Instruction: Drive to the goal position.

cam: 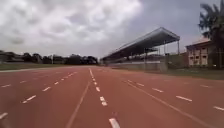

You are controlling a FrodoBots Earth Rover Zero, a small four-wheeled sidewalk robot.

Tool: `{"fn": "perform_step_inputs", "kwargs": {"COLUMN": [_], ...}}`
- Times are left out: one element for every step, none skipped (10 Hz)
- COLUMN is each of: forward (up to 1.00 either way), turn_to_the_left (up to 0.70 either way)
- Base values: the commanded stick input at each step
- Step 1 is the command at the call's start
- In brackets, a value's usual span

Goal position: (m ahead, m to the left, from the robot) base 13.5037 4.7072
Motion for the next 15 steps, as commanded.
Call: {"fn": "perform_step_inputs", "kwargs": {"forward": [0.60,0.60,0.60,0.60,0.60,0.60,0.60,0.60,0.60,0.60,0.60,0.60,0.60,0.60,0.60], "turn_to_the_left": [0.15,0.15,0.15,0.15,0.15,0.15,0.15,0.15,0.15,0.15,0.15,0.15,0.11,0.02,0.00]}}
